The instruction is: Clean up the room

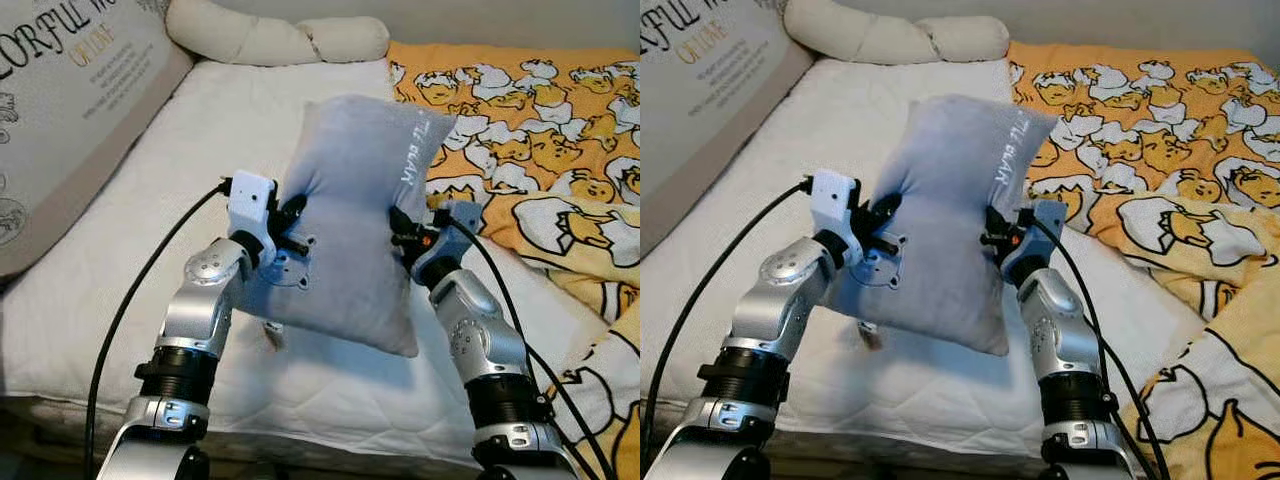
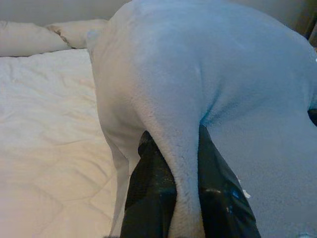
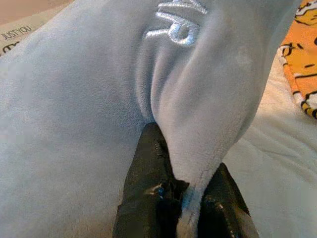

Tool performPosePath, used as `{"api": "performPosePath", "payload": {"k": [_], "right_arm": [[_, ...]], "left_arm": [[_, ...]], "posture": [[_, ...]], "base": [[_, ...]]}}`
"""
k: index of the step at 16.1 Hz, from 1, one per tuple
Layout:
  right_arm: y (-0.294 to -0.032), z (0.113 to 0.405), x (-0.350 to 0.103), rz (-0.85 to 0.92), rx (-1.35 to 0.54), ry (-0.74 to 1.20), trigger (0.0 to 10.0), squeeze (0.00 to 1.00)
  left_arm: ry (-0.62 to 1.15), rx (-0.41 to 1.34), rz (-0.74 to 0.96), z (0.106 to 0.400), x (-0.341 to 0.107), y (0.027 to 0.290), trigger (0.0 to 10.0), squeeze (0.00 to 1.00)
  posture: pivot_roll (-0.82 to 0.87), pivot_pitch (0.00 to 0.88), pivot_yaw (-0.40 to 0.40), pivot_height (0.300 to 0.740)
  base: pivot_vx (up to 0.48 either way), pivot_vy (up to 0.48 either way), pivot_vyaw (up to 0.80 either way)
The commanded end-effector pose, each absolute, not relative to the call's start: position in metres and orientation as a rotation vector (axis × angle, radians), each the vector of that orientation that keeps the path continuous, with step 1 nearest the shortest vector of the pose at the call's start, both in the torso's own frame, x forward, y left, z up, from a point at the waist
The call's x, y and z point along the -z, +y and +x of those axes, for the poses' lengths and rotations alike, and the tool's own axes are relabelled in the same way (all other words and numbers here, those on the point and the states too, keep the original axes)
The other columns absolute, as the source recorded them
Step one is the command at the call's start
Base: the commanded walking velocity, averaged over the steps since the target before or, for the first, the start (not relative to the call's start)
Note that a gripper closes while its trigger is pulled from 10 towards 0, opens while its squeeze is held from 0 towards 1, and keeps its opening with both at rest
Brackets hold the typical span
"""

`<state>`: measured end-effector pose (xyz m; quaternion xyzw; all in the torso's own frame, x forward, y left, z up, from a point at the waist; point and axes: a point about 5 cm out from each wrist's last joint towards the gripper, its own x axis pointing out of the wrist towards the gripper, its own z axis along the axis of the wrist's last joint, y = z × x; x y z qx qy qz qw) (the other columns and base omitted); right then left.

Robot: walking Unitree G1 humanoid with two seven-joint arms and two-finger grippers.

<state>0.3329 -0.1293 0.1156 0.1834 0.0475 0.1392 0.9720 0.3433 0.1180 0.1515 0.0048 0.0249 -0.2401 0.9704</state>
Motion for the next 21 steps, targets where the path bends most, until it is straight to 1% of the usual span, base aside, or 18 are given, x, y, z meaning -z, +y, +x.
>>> {"api": "performPosePath", "payload": {"k": [1,5,9,21], "right_arm": [[-0.1347,0.3323,-0.1208,0.377,-0.248,0.073,10.0,0.00],[-0.1366,0.3305,-0.1174,0.378,-0.217,0.086,10.0,0.00],[-0.1393,0.3308,-0.1159,0.385,-0.201,0.099,10.0,0.00],[-0.1377,0.3315,-0.1157,0.381,-0.205,0.112,10.0,0.00]], "left_arm": [[-0.003,0.443,0.046,0.3448,-0.1659,0.1274,10.0,0.00],[0.002,0.444,0.057,0.3456,-0.1662,0.1277,10.0,0.00],[0.012,0.443,0.064,0.3455,-0.1656,0.1289,10.0,0.00],[0.023,0.437,0.072,0.3471,-0.1667,0.1320,10.0,0.00]], "posture": [[0.05,0.000,0.031,0.740],[0.05,0.000,0.036,0.740],[0.05,0.000,0.038,0.740],[0.06,0.000,0.043,0.740]], "base": [[0.000,0.360,-0.48],[0.000,0.379,0.00],[0.000,0.394,-0.72],[0.000,0.407,0.00]]}}
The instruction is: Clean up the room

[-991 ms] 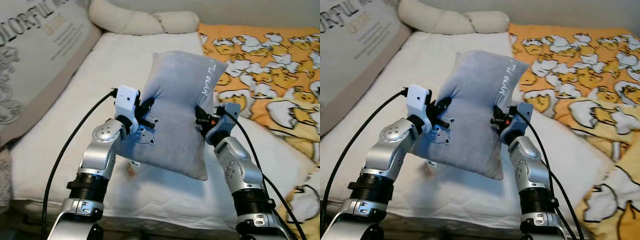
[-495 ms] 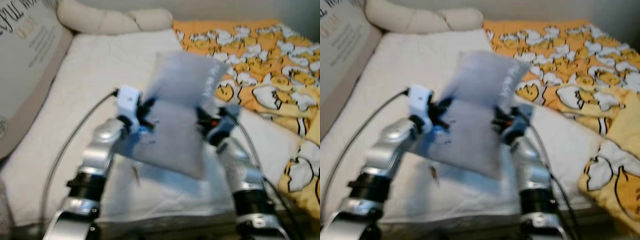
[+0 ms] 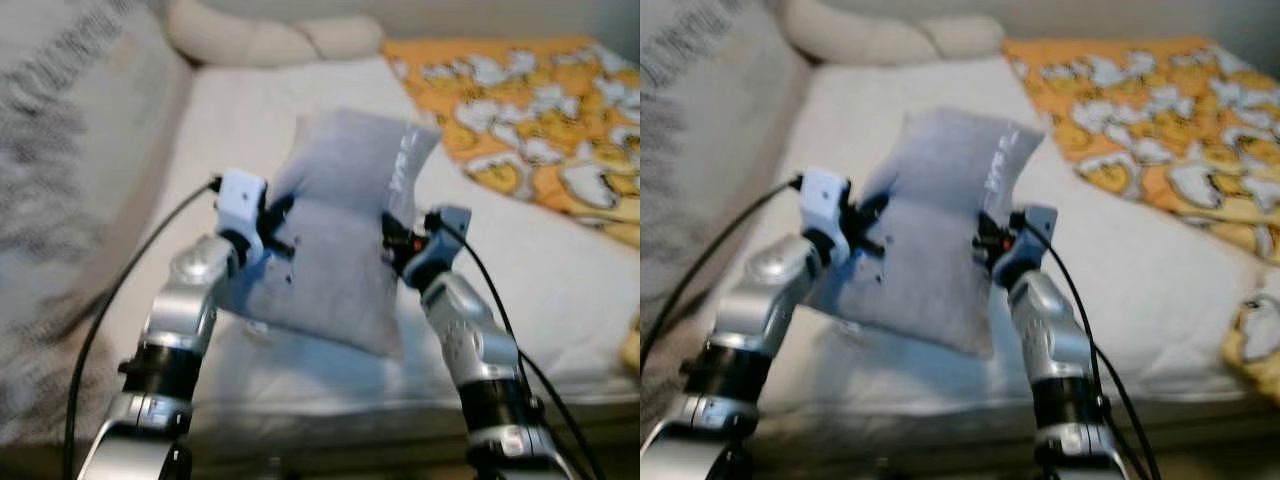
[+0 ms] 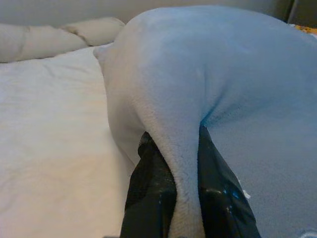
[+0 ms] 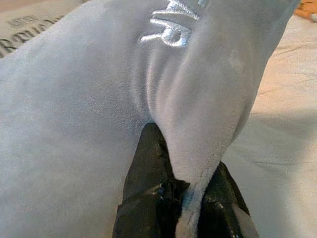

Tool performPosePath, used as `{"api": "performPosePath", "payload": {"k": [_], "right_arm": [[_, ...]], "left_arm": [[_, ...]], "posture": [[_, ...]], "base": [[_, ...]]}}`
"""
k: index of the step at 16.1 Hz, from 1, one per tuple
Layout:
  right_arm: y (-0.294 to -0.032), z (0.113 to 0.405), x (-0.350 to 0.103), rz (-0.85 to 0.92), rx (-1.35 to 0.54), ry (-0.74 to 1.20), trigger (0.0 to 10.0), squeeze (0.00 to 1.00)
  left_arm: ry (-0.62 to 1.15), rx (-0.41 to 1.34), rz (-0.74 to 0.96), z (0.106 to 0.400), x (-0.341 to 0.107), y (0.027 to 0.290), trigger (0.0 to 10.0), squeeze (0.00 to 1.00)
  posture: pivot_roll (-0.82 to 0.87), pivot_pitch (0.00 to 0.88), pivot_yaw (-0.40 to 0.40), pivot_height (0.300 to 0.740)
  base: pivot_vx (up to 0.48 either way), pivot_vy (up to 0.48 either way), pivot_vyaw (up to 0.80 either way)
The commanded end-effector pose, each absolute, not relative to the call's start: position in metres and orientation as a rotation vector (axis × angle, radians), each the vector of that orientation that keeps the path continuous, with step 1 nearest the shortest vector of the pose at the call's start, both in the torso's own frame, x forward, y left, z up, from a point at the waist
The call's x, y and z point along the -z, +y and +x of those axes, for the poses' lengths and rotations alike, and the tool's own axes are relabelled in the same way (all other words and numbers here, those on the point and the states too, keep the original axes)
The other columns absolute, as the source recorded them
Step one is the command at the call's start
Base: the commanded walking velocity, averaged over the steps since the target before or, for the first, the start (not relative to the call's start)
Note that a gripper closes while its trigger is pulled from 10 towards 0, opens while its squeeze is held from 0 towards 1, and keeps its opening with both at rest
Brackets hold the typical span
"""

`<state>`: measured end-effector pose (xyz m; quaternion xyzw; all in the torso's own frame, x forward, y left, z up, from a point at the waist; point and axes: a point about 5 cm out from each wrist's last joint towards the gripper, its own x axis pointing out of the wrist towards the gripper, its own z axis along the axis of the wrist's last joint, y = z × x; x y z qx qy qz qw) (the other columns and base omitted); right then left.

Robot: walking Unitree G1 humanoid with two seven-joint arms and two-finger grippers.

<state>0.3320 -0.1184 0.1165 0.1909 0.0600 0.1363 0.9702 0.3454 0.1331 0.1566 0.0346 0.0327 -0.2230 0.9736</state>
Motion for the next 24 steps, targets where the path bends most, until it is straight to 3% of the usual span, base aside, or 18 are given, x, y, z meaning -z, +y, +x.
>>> {"api": "performPosePath", "payload": {"k": [1,4,11,24], "right_arm": [[-0.1375,0.3315,-0.1155,0.382,-0.207,0.115,10.0,0.00],[-0.1385,0.3321,-0.1157,0.382,-0.205,0.118,10.0,0.00],[-0.1394,0.3366,-0.1172,0.399,-0.248,0.140,10.0,0.00],[-0.1342,0.3408,-0.1129,0.321,-0.266,0.160,10.0,0.00]], "left_arm": [[0.024,0.437,0.072,0.3470,-0.1666,0.1322,10.0,0.00],[0.025,0.436,0.072,0.3478,-0.1669,0.1313,10.0,0.00],[0.007,0.400,0.080,0.3499,-0.1687,0.1349,10.0,0.00],[0.021,0.369,0.086,0.3520,-0.1668,0.1388,10.0,0.00]], "posture": [[0.05,0.000,0.043,0.740],[0.05,0.000,0.043,0.740],[0.06,0.000,0.029,0.740],[0.07,0.000,0.026,0.740]], "base": [[0.000,0.409,0.00],[0.000,0.399,0.00],[0.000,0.000,0.00],[0.310,0.000,0.00]]}}
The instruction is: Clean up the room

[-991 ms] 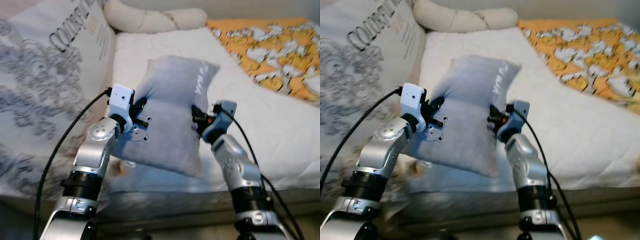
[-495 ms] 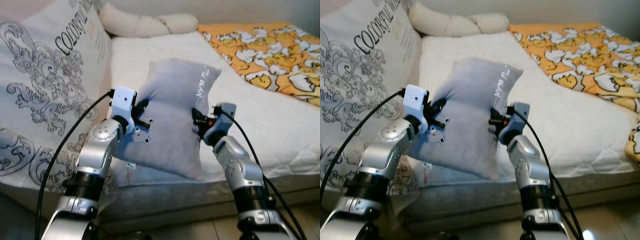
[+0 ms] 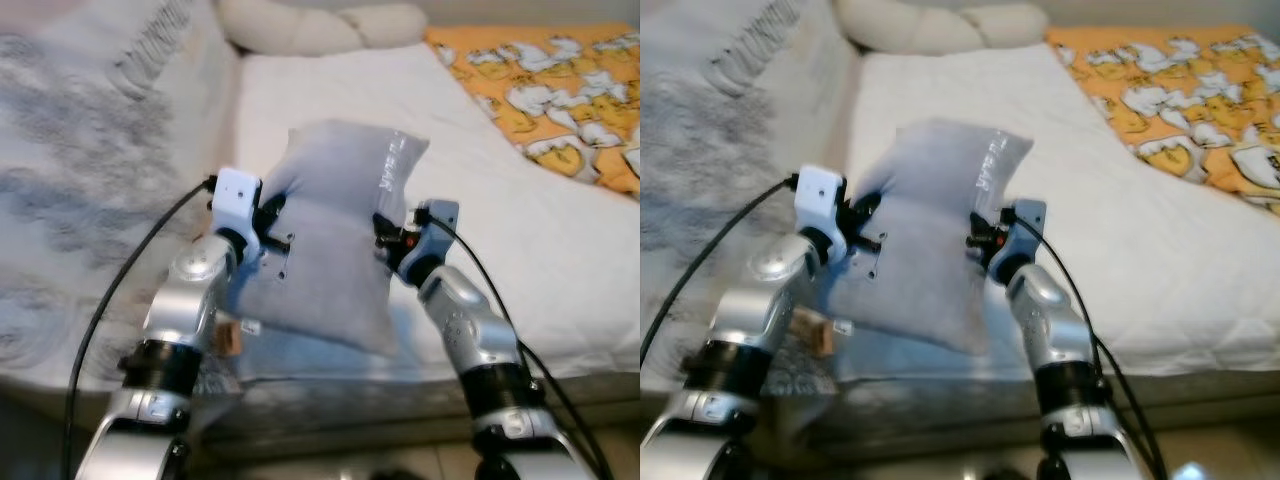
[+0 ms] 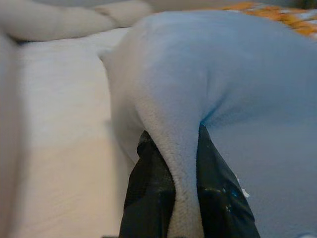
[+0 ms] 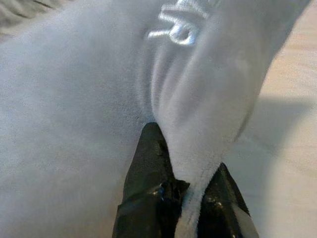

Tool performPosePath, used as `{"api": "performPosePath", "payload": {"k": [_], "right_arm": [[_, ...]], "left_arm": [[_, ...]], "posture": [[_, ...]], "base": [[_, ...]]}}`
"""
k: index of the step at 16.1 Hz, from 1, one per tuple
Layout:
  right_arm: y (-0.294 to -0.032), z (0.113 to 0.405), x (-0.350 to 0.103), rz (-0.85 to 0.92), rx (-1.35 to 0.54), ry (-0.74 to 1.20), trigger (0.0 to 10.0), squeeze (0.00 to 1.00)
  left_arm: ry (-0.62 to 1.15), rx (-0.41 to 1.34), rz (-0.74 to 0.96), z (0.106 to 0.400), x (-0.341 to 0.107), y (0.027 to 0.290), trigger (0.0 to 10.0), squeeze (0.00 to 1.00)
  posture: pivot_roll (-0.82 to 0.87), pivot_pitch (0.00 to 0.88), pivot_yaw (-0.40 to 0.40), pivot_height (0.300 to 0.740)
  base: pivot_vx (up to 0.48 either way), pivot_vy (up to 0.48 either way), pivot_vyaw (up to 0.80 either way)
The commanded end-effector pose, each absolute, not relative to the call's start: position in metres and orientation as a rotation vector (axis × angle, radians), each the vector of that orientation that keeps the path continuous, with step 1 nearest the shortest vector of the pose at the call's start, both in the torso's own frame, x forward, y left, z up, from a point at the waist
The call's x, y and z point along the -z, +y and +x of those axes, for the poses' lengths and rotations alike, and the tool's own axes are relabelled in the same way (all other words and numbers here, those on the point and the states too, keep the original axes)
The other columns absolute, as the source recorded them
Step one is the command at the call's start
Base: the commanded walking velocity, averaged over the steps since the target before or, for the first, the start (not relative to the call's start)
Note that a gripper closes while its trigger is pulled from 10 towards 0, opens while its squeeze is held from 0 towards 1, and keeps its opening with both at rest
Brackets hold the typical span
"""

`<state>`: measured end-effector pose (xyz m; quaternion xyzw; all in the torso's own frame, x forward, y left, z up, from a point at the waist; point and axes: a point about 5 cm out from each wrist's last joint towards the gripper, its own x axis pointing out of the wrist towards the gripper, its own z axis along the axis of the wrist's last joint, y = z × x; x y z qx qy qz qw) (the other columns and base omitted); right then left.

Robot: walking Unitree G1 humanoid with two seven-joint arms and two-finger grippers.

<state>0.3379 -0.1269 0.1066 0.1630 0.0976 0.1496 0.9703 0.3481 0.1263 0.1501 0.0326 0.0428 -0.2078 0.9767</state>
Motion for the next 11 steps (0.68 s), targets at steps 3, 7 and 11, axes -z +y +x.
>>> {"api": "performPosePath", "payload": {"k": [3,7,11], "right_arm": [[-0.131,0.340,-0.112,0.309,-0.284,0.165,10.0,0.00],[-0.140,0.338,-0.101,0.266,-0.264,0.189,10.0,1.00],[-0.160,0.335,-0.094,0.143,-0.240,0.200,10.0,1.00]], "left_arm": [[0.023,0.362,0.089,0.352,-0.166,0.140,10.0,0.00],[0.032,0.301,0.114,0.356,-0.166,0.148,10.0,0.00],[0.017,0.253,0.220,0.366,-0.171,0.164,10.0,0.00]], "posture": [[0.07,0.000,0.025,0.740],[0.06,0.000,0.034,0.740],[0.06,0.000,0.042,0.740]], "base": [[0.331,0.000,0.56],[0.084,0.000,0.14],[0.000,0.000,0.00]]}}
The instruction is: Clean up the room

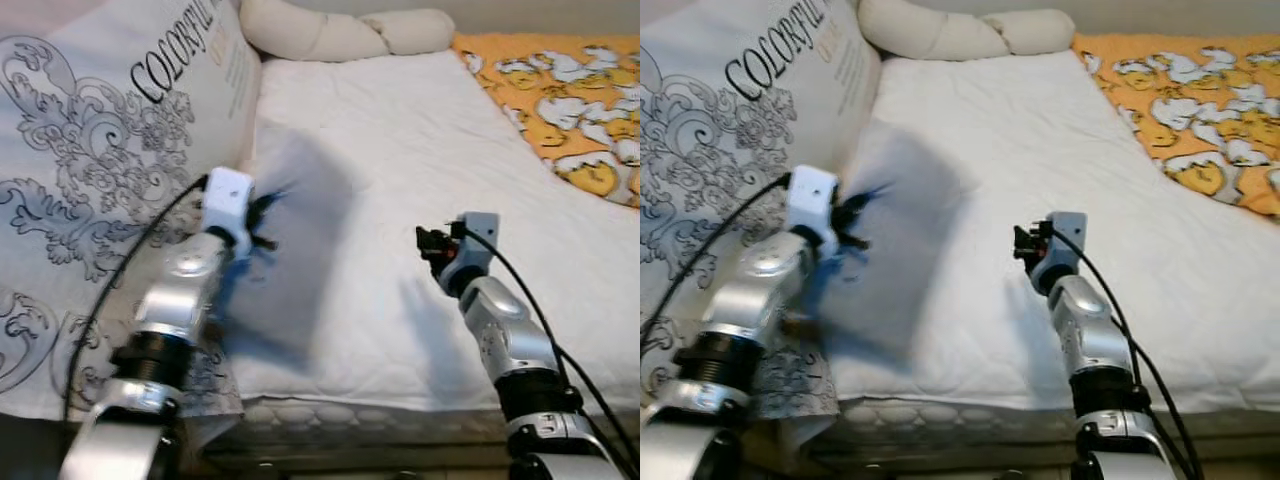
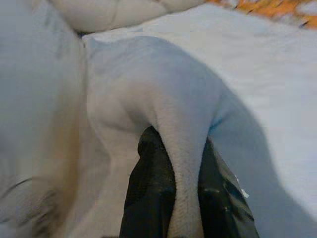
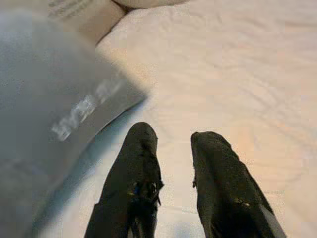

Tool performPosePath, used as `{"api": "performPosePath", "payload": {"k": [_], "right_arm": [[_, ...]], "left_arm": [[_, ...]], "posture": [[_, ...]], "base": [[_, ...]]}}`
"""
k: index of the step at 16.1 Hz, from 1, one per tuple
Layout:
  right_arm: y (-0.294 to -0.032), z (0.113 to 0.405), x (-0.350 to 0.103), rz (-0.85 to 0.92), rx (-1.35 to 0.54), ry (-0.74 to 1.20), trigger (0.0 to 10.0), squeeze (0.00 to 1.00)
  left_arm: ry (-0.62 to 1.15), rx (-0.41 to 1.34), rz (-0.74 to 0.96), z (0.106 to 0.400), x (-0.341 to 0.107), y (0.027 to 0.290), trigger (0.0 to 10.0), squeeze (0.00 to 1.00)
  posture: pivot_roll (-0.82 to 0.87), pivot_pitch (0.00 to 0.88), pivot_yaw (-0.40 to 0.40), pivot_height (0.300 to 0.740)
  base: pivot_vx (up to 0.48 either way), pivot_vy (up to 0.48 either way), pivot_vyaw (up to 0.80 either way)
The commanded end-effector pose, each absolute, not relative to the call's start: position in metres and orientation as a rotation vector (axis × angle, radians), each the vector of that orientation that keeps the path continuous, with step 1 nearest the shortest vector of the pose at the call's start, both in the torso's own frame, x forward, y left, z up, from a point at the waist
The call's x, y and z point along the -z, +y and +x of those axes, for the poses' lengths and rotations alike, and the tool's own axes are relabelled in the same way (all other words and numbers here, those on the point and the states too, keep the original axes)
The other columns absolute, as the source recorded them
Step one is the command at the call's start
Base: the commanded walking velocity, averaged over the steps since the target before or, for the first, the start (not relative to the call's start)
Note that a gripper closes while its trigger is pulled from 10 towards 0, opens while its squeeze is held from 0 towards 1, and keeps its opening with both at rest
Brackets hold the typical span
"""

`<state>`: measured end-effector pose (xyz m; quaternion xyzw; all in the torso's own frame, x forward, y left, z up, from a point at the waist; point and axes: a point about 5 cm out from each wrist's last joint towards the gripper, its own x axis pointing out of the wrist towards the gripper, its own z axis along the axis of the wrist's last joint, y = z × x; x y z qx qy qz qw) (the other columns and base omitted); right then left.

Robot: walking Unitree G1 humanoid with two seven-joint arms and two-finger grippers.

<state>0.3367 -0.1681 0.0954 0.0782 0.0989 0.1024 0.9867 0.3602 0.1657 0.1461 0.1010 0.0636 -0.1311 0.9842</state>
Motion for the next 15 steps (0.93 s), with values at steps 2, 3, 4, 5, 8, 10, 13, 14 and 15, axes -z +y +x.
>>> {"api": "performPosePath", "payload": {"k": [2,3,4,5,8,10,13,14,15], "right_arm": [[-0.162,0.328,-0.096,0.062,-0.348,0.183,10.0,1.00],[-0.160,0.325,-0.097,0.073,-0.399,0.176,10.0,1.00],[-0.158,0.322,-0.101,0.087,-0.467,0.156,10.0,1.00],[-0.154,0.314,-0.108,0.090,-0.588,0.121,10.0,1.00],[-0.148,0.299,-0.121,0.110,-0.797,0.089,10.0,1.00],[-0.148,0.299,-0.122,0.053,-0.801,0.082,10.0,1.00],[-0.145,0.296,-0.119,0.048,-0.824,0.085,10.0,1.00],[-0.145,0.292,-0.120,0.047,-0.839,0.087,10.0,1.00],[-0.145,0.289,-0.120,0.049,-0.852,0.094,10.0,1.00]], "left_arm": [[0.010,0.211,0.318,0.374,-0.175,0.178,10.0,0.00],[0.013,0.203,0.343,0.375,-0.175,0.182,10.0,0.00],[0.022,0.190,0.370,0.377,-0.176,0.186,10.0,0.00],[0.037,0.155,0.406,0.380,-0.177,0.196,10.0,0.00],[0.032,0.109,0.460,0.386,-0.175,0.209,10.0,0.00],[0.045,0.067,0.384,0.391,-0.168,0.202,10.0,0.00],[0.069,0.042,0.512,0.391,-0.155,0.197,10.0,0.00],[0.092,0.020,0.530,0.390,-0.150,0.199,10.0,0.00],[0.111,0.005,0.517,0.390,-0.146,0.201,10.0,0.00]], "posture": [[0.06,0.000,0.049,0.740],[0.05,0.000,0.051,0.740],[0.05,0.000,0.053,0.740],[0.05,0.000,0.053,0.740],[0.05,0.000,0.054,0.740],[0.05,0.000,0.050,0.740],[0.03,0.000,0.058,0.740],[0.02,0.000,0.064,0.740],[0.02,0.000,0.064,0.740]], "base": [[0.000,0.000,0.00],[0.000,0.000,0.00],[0.000,0.000,0.00],[0.000,0.000,0.00],[0.000,0.000,0.00],[0.000,0.000,0.00],[0.000,0.000,0.00],[0.000,0.000,0.00],[0.000,0.000,0.00]]}}
